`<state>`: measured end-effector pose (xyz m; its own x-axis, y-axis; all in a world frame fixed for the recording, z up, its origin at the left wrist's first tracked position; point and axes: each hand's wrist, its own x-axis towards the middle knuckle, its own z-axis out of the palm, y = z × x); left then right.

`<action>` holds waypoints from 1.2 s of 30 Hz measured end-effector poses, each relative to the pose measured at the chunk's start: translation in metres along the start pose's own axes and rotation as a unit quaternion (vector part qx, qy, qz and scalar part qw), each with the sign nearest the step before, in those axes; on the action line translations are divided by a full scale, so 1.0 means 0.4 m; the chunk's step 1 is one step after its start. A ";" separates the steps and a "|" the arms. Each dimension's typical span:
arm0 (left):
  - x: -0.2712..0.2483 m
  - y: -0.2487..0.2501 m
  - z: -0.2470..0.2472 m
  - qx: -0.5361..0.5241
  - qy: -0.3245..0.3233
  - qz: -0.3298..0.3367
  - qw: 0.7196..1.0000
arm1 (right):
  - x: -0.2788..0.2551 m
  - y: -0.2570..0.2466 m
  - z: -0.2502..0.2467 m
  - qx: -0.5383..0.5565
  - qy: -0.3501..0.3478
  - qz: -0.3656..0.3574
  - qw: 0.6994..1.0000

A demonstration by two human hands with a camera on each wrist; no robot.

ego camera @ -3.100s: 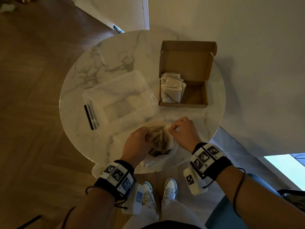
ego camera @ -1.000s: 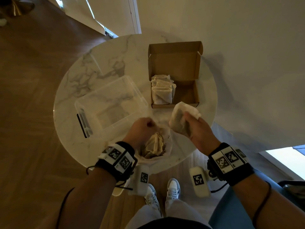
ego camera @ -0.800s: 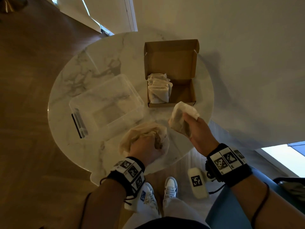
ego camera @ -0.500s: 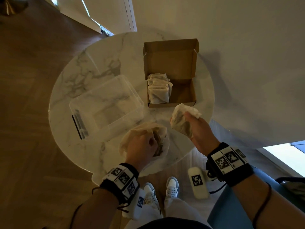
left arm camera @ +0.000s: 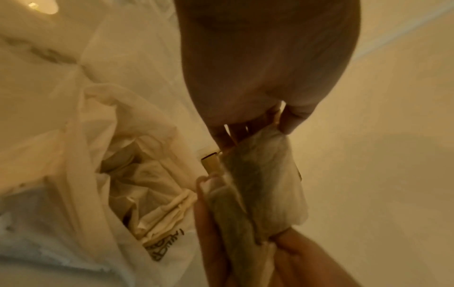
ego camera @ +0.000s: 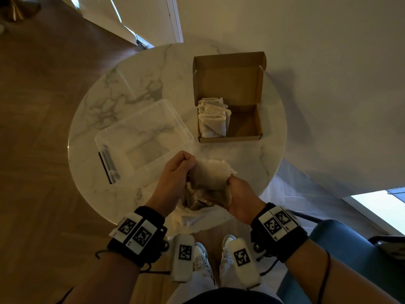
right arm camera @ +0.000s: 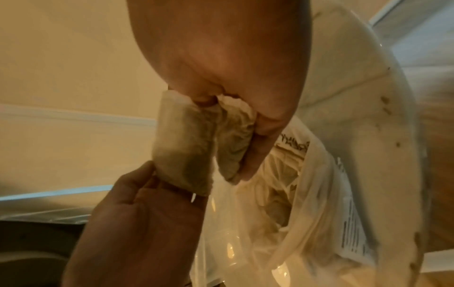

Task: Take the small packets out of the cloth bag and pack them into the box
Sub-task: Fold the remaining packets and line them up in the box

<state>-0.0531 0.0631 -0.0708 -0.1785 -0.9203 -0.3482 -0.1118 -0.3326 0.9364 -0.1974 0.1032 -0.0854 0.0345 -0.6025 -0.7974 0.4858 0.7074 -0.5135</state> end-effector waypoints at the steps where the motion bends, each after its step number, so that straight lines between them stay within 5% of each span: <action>1: -0.001 0.001 0.002 0.046 0.007 0.010 0.999 | -0.001 -0.001 0.005 0.037 -0.016 0.017 0.999; 6: -0.013 0.004 0.003 0.159 -0.001 0.029 0.987 | -0.007 0.008 0.013 0.067 -0.002 0.026 0.997; 10: -0.016 0.030 0.004 0.230 -0.066 0.054 0.969 | -0.001 0.017 0.018 0.045 0.012 0.046 0.998; 15: -0.017 0.044 0.016 0.367 -0.179 0.110 0.906 | -0.015 0.030 0.007 0.018 -0.039 0.026 0.999; 21: -0.003 0.066 0.030 0.472 -0.200 0.222 0.830 | -0.014 0.026 0.013 -0.007 -0.030 0.031 0.999; 23: -0.001 0.086 0.025 0.449 -0.179 0.215 0.848 | -0.013 0.018 0.015 0.007 -0.037 0.034 0.999; 25: 0.003 0.108 0.007 0.344 -0.139 0.168 0.913 | -0.019 0.007 0.021 0.047 -0.039 0.033 0.998; 27: 0.004 0.122 -0.009 0.268 -0.104 0.143 0.947 | -0.019 0.000 0.026 0.095 -0.052 0.023 0.994; 36: 0.011 0.101 -0.036 0.203 -0.117 0.125 0.964 | 0.016 0.019 0.029 0.080 -0.020 0.056 0.995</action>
<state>-0.0443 0.0426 -0.0340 -0.4596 -0.8739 -0.1584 -0.4024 0.0459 0.9143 -0.1834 0.1006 -0.0910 0.1295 -0.5399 -0.8317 0.6089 0.7053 -0.3631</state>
